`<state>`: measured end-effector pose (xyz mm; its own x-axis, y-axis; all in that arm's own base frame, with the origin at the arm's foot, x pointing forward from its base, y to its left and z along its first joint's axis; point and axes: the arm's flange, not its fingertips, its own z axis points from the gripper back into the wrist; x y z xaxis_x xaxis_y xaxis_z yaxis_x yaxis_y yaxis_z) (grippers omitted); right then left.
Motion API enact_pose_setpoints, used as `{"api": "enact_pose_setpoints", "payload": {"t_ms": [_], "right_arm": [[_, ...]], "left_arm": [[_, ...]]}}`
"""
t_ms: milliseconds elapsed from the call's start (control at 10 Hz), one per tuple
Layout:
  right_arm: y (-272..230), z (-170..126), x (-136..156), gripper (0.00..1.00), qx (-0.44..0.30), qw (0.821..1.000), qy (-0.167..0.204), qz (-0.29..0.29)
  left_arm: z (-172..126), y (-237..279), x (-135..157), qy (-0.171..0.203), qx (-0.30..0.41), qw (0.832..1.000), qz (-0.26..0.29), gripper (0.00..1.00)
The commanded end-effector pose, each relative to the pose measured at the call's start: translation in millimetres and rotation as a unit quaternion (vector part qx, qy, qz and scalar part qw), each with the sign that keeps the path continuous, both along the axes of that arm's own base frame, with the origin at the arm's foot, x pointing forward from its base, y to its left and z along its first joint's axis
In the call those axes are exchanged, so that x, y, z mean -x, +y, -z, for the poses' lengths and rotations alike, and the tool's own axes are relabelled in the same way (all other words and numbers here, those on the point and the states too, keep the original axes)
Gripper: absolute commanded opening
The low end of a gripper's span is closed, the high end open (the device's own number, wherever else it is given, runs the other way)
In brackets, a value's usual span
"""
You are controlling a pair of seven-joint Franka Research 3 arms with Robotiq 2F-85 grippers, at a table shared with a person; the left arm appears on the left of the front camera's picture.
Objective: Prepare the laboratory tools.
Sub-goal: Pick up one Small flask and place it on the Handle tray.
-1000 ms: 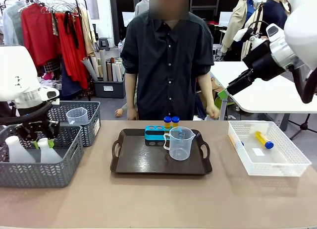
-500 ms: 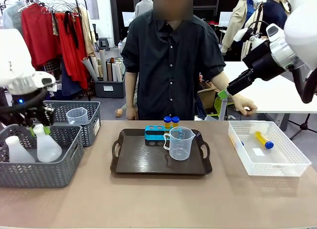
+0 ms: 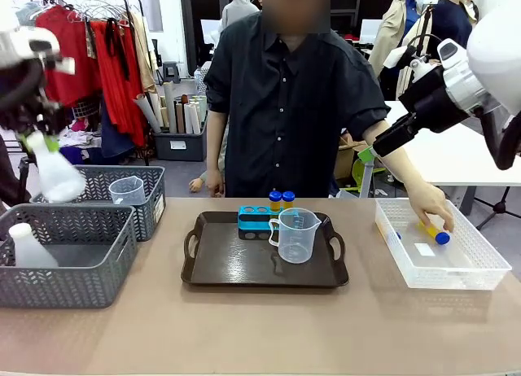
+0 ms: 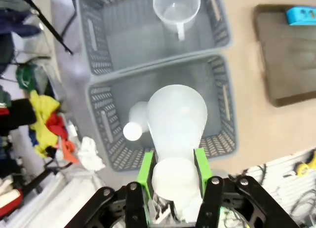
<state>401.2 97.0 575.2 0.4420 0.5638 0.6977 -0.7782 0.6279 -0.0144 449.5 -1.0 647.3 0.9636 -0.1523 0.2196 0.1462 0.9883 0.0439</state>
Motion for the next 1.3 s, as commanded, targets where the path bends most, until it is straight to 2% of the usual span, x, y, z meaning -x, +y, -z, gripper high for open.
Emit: {"api": "enact_pose_setpoints", "payload": {"t_ms": [0, 300, 500, 800, 900, 1200], "right_arm": [[-0.3, -1.5, 0.1, 1.00, -0.009, 1.000, 0.003, -0.002], [-0.3, -1.5, 0.1, 1.00, -0.009, 1.000, 0.003, -0.002], [-0.3, -1.5, 0.1, 1.00, -0.009, 1.000, 0.003, -0.002], [-0.3, -1.5, 0.1, 1.00, -0.009, 1.000, 0.003, -0.002], [-0.3, -1.5, 0.1, 1.00, -0.009, 1.000, 0.003, -0.002], [-0.3, -1.5, 0.1, 1.00, -0.009, 1.000, 0.003, -0.002]], "left_arm": [[-44.6, -8.5, -4.8, -0.014, 0.022, 0.999, 0.029, 0.00], [-103.5, -32.0, 14.4, -0.040, 0.058, 0.992, 0.109, 0.00], [-121.8, -40.3, 23.1, -0.068, 0.073, 0.987, 0.125, 0.00], [-125.5, -43.4, 24.5, -0.080, 0.073, 0.982, 0.155, 0.00], [-128.7, -51.9, 28.0, -0.076, 0.067, 0.987, 0.126, 0.00], [-128.7, -51.9, 28.0, -0.076, 0.067, 0.987, 0.126, 0.00]]}}
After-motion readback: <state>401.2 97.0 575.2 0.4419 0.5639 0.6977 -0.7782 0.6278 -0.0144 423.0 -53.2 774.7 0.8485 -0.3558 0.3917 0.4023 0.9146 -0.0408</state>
